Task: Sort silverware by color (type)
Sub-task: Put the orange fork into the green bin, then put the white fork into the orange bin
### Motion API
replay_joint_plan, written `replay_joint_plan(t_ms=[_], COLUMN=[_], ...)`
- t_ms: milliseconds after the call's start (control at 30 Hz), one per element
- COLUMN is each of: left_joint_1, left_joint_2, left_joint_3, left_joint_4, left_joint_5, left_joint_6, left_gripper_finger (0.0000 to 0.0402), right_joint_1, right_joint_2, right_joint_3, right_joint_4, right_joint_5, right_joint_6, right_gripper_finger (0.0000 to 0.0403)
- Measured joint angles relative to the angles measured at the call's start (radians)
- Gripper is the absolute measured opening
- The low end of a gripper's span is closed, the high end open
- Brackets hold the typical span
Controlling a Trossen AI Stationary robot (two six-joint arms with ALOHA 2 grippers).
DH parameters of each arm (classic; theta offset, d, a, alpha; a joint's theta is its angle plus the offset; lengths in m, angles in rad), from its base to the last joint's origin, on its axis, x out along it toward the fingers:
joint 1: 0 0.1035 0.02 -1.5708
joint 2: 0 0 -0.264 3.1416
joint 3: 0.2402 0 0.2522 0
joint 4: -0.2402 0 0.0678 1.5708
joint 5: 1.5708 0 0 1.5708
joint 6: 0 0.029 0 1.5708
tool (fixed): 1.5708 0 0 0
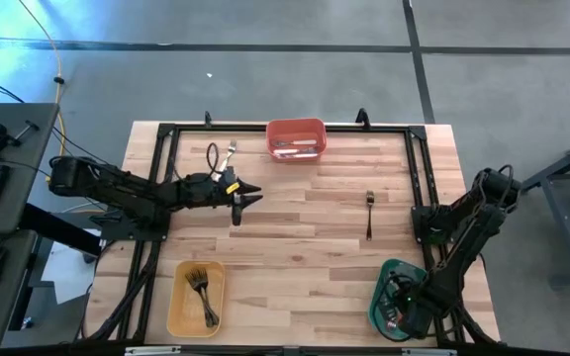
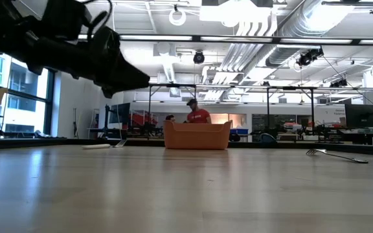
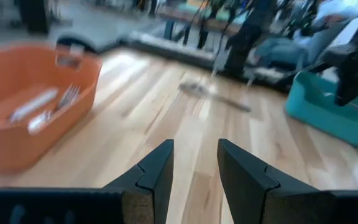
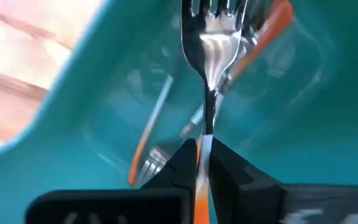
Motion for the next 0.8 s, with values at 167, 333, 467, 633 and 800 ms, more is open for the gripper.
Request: replay_joint_plan(t_ms=[167, 333, 467, 633, 800], left_joint_1=[0.046, 0.081, 0.111, 0.193, 0.311], left_joint_2=[-0.012, -0.013, -0.013, -0.013, -0.013], left_joint_3=[0.086, 0.218, 0.322, 0.369, 0.34], left_joint_4=[-0.309, -0.671, -0.996, -1.256, -1.276], left_joint_5=[0.023, -0.026, -0.183, -0.272, -0.21], left_joint_6=[-0.011, 0.014, 0.0, 0.004, -0.02], left_gripper_finger=[0.0102, 0.0084, 0.0082, 0.0102, 0.0129], right_joint_1=[-0.007, -0.022, -0.033, -0.046, -0.055], right_joint_2=[-0.001, -0.025, -0.068, -0.123, -0.17], right_joint_3=[-0.001, 0.0, 0.001, 0.028, 0.028], right_joint_4=[-0.006, -0.038, -0.053, -0.13, -0.152], right_joint_5=[-0.093, -0.101, -0.105, -0.023, 0.097], right_joint_6=[-0.043, -0.203, -0.306, -0.408, -0.458], right_gripper_finger=[0.0081, 0.0153, 0.0156, 0.0106, 0.005])
